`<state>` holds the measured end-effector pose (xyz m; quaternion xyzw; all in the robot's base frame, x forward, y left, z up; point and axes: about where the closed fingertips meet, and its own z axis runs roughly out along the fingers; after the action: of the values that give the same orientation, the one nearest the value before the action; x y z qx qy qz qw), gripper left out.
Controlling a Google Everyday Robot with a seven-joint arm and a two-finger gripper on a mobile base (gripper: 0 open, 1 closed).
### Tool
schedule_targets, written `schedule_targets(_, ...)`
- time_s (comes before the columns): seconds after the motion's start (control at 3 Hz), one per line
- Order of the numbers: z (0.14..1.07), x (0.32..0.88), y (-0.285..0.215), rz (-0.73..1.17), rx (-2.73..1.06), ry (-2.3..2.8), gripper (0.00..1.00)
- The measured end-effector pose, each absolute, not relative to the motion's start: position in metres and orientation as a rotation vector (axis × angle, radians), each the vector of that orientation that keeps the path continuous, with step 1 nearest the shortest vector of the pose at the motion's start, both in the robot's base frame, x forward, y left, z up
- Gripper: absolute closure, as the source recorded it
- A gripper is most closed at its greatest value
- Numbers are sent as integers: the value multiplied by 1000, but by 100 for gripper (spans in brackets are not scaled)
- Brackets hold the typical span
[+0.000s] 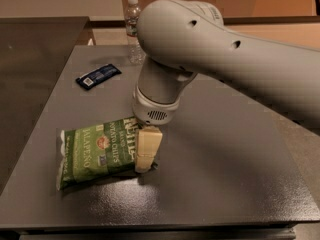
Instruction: Pick green jalapeno chip bag
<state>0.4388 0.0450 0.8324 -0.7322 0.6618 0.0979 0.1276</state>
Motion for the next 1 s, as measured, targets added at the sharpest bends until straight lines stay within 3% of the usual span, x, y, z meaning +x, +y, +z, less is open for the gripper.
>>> schedule_targets(1.0, 864, 428, 57, 355, -2102, 1917, 88)
